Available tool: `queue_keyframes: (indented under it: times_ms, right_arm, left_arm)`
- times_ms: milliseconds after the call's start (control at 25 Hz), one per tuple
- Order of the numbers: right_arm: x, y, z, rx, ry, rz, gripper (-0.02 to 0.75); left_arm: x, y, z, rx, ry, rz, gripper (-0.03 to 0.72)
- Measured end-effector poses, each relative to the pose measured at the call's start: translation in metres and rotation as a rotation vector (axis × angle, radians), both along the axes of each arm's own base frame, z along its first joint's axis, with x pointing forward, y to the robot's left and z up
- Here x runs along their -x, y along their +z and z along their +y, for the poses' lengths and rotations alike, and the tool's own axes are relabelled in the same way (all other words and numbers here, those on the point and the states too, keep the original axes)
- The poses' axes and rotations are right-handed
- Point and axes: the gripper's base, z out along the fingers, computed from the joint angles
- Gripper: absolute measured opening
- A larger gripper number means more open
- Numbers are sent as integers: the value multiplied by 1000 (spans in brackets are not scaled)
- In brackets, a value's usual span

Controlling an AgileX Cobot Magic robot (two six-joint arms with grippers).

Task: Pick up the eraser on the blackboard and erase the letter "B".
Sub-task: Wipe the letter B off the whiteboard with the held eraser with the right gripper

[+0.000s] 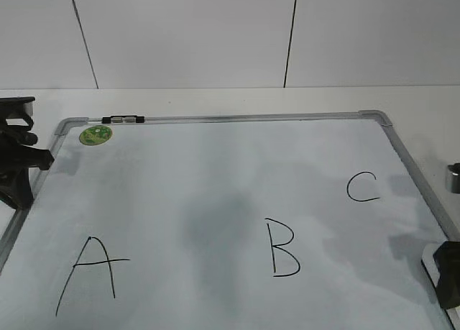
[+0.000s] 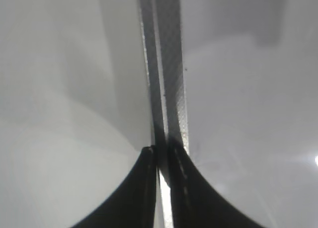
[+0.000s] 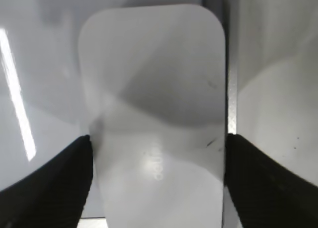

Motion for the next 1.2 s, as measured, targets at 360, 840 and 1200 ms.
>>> queue_keyframes:
  times_ms: [360,840,1200]
  right_arm:
    - [-2,-10,1,-3,-5,53,634]
    - [-1,-11,1,-2,1,67,564]
    - [-1,-11,1,-2,1,69,564]
  left_arm:
    - [0,0,0,0,0,0,34]
    - [0,0,0,0,0,0,34]
    - [0,0,0,0,0,3,34]
